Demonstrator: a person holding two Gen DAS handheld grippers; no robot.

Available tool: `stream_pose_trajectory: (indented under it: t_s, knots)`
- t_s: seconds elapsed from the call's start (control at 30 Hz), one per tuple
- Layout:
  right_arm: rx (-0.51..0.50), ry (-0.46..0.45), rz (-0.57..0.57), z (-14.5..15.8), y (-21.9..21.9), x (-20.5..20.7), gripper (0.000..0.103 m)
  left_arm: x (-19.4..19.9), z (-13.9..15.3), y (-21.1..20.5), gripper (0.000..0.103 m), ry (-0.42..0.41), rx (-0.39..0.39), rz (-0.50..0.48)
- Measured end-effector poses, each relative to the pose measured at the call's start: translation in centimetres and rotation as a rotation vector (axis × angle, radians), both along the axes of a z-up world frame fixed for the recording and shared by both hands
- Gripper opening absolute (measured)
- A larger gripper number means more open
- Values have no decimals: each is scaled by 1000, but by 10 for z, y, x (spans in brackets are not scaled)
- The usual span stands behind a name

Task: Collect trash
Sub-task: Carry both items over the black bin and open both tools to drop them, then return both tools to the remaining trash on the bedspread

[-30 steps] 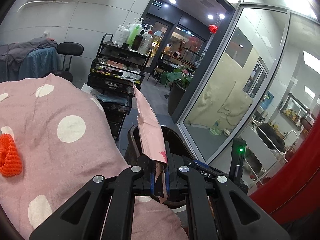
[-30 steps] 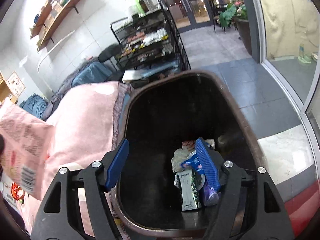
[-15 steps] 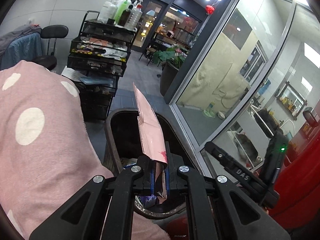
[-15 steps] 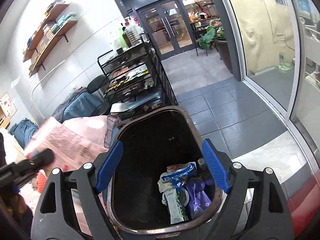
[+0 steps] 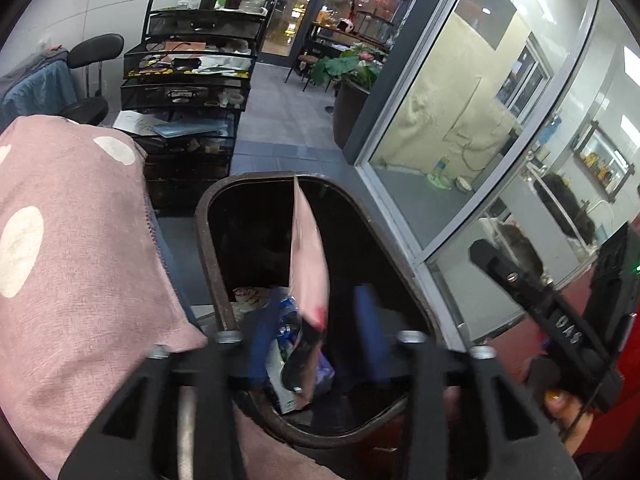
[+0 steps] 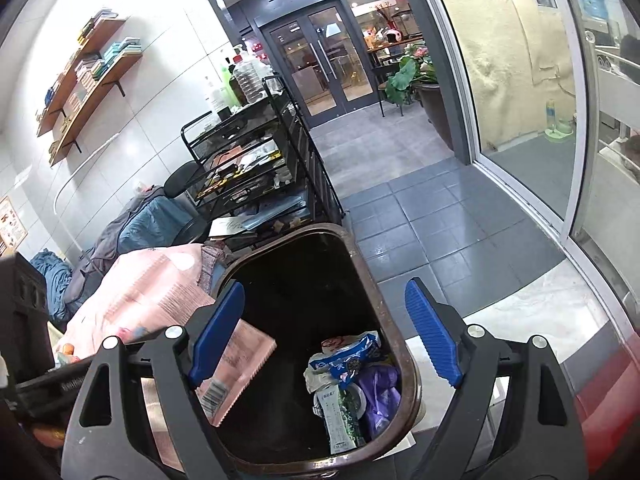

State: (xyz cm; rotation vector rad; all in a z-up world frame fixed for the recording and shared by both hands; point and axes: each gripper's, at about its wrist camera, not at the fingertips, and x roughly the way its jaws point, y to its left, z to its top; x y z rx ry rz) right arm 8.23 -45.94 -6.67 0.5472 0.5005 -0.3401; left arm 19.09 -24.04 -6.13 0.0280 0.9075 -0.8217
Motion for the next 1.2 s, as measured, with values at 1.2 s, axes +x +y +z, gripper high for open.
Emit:
stream_pose_trajectory:
  t_s: [1.2]
  knots:
    - [-20,-99,255,18,65,18,95,-61,47,106,97,-190,-168,155]
